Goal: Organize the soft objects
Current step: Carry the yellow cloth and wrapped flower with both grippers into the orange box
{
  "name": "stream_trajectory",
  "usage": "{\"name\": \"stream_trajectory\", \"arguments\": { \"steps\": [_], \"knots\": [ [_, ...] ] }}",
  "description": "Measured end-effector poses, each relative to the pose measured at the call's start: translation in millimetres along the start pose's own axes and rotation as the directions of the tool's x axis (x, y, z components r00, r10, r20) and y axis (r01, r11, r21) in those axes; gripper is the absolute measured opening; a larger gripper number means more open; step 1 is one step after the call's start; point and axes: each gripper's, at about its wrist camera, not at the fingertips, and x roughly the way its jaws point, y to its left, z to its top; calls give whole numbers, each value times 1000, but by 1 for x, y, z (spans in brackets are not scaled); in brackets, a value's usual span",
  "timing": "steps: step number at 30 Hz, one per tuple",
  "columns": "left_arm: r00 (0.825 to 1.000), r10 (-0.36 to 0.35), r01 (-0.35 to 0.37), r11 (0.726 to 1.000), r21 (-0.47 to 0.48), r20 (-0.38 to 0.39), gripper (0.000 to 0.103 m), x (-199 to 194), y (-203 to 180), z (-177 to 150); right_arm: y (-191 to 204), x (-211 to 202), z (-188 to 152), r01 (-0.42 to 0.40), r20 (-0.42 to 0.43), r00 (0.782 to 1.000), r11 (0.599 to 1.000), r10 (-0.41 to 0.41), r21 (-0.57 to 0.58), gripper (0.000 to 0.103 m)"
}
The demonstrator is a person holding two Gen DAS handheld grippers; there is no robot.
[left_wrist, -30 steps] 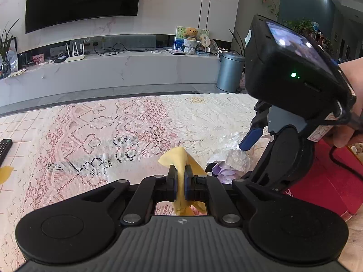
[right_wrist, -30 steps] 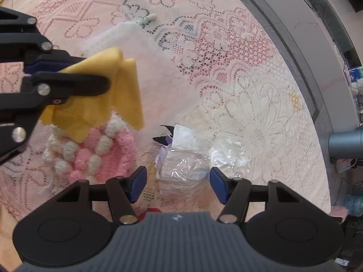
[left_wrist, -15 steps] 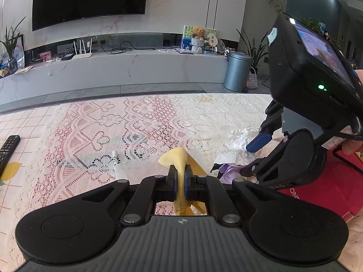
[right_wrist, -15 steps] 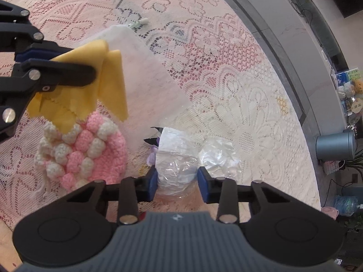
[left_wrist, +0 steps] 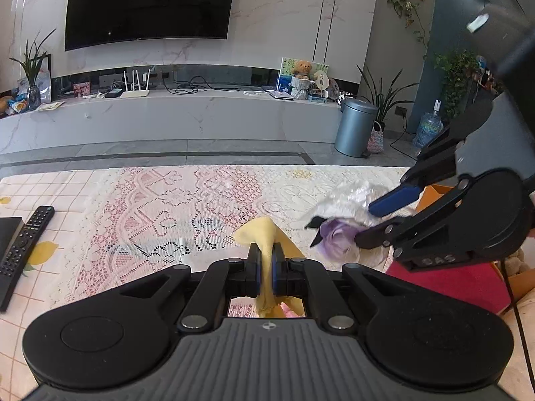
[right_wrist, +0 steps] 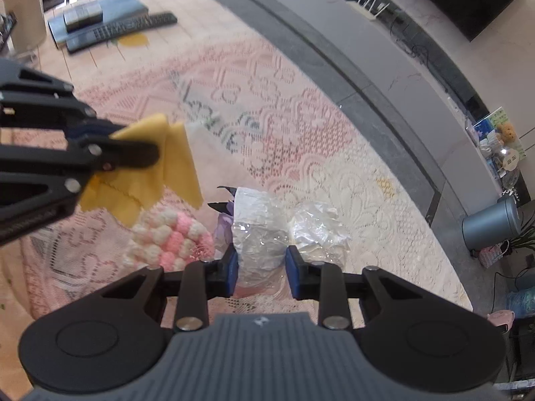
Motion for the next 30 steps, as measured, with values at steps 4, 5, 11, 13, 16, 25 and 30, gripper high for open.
{"name": "stream_trajectory", "arguments": {
  "steps": [4,5,11,13,16,25,30],
  "knots": [
    [1000,-8,7,1000,24,23,6,-19,-13,9,-6,-42,-8,-1,79,997,999,-3,48,29],
    [999,-12,11,999,33,31,6,-24,-17,12,-8,-53,-11,-5,95,995,998,-1,64,29],
    [994,-46,36,995,98,102,6,-54,-49,32,-34,-117,-43,34,175,982,985,-65,170,29],
    [991,-74,62,992,106,116,6,-61,-65,37,-47,-136,-60,57,190,977,974,-100,219,29],
    [985,-126,109,984,142,120,6,-66,-92,45,-70,-161,-91,86,188,971,953,-145,289,29],
    [951,-303,275,919,282,62,6,-24,-194,73,-147,-173,-202,172,74,967,841,-243,512,29],
    [932,-360,357,889,285,-43,6,31,-239,80,-185,-137,-246,172,4,975,771,-220,613,29]
  ]
}}
